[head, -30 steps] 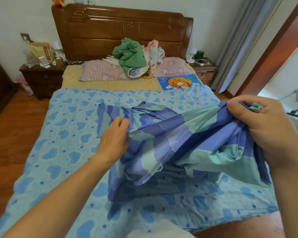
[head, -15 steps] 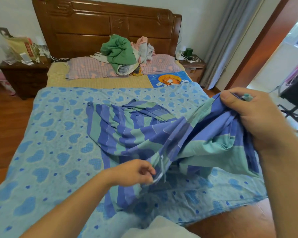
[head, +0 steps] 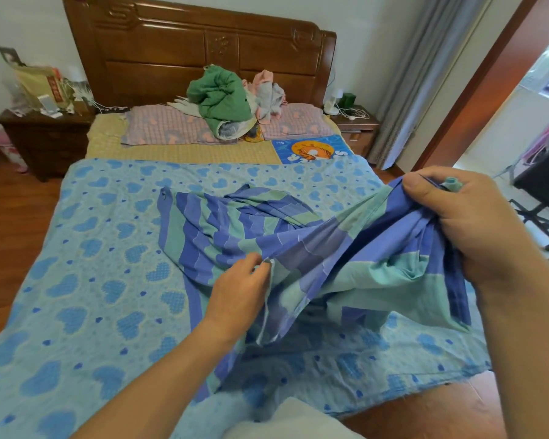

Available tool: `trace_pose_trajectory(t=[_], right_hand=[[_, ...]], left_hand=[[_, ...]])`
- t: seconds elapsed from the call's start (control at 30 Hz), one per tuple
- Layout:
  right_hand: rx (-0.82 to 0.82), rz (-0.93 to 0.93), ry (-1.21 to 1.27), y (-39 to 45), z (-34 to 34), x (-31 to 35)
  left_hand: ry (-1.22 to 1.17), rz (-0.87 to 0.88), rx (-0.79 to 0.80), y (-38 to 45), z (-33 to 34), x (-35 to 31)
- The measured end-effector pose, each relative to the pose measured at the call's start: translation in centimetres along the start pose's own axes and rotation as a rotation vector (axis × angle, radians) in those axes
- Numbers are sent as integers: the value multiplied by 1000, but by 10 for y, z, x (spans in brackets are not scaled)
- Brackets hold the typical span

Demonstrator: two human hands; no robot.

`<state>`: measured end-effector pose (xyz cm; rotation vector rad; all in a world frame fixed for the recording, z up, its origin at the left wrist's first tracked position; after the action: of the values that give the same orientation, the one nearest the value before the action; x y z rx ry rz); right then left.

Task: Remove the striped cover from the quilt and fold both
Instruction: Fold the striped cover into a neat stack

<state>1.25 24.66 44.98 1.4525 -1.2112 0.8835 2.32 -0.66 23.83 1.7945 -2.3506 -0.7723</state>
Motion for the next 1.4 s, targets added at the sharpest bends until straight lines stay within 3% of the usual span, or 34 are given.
trace_pose_trajectory(t=[0.1,0.2,0.27,0.3,0.4,0.5,0.6,0.7,0.9,1.2,1.4], right_hand=[[-15,-9,-11,1,-5,-1],[-12,-6,-10,2,-9,-2],[-31,4,-21,5,-13,-5],[-38,16,-26,6,-14,-7],[-19,63,-25,9,-8,-16],[-7,85,-1,8,3,-22],[18,97,21,9,8,-19],[57,77,10,9,12,-12],[88,37,-30,3,10,0],[111,44,-64,-13,5,-4],[139,22,-51,-22,8,-3]], left_hand=[[-99,20,31,1,-1,17],[-54,90,33,4,-6,33],[-98,22,-11,17,-19,61],[-70,2,-51,25,-29,77],[253,192,-143,50,-63,93],[365,380,114,48,-66,78],[414,436,292,26,-45,60],[465,329,327,22,-29,48],[506,71,194,39,-33,46],[528,-15,96,69,-45,42],[615,-121,153,99,-53,43]])
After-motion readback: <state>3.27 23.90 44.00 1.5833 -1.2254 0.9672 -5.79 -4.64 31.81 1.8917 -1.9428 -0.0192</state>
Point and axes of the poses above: each hand's wrist, its own y-axis towards the middle knuckle, its own z-axis out of the palm, x = y × z, the point moved 4 cm from there along y, towards the middle knuckle, and after that the axes turned 4 degrees about y, right-handed, at the moved point
